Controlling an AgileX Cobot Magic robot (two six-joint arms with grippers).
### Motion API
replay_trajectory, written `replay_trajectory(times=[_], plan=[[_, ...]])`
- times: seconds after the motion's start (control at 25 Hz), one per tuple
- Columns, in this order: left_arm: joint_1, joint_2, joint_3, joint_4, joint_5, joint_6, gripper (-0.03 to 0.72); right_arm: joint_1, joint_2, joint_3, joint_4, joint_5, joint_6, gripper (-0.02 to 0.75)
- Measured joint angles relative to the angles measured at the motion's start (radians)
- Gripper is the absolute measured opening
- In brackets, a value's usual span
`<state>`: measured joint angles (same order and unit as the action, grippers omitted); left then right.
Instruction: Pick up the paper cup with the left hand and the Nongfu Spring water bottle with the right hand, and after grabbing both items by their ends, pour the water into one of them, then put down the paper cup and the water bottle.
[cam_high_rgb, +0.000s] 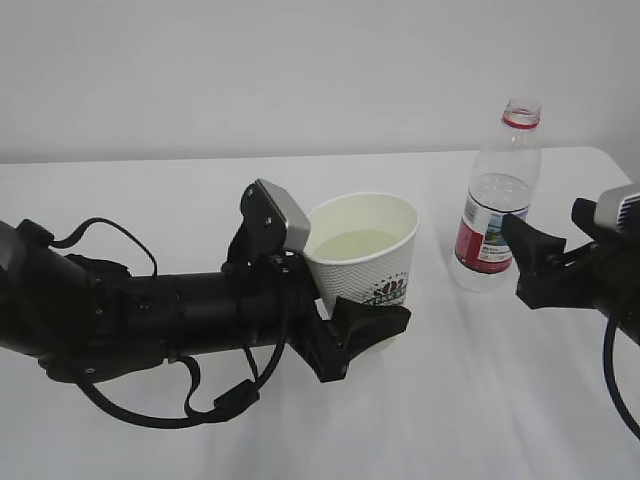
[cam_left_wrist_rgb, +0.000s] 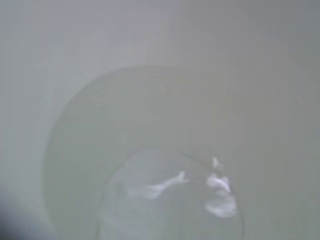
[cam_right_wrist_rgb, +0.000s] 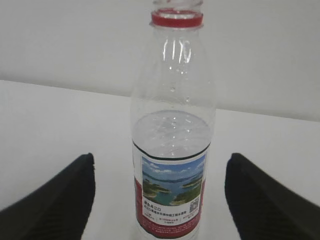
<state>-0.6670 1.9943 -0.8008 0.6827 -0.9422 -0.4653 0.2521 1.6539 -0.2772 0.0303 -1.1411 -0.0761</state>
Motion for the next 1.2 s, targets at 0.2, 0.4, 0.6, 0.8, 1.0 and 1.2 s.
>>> replay_trajectory(times=[0.2, 0.4, 0.6, 0.8, 1.0, 1.2], plan=[[0.008, 0.002, 0.0, -0.036, -0.016, 0.0, 0.5, 0.0, -0.015, 0.018, -0.006, 0.0, 0.0, 0.605], [0.058, 0.002, 0.0, -0.042, -0.032, 0.028, 0.5, 0.0, -0.016, 0.032, -0.017, 0.0, 0.0, 0.601], [0.133, 0.002, 0.0, -0.042, -0.034, 0.036, 0.5, 0.0, -0.017, 0.041, -0.019, 0.0, 0.001, 0.596], [0.17, 0.002, 0.004, -0.042, -0.042, 0.041, 0.5, 0.0, -0.017, 0.041, -0.019, 0.0, 0.001, 0.596], [0.192, 0.002, 0.047, -0.064, -0.103, 0.086, 0.5, 0.0, -0.017, 0.041, -0.019, 0.0, 0.001, 0.595], [0.229, 0.002, 0.134, -0.146, -0.158, 0.176, 0.5, 0.0, -0.017, 0.041, -0.019, 0.0, 0.001, 0.594]])
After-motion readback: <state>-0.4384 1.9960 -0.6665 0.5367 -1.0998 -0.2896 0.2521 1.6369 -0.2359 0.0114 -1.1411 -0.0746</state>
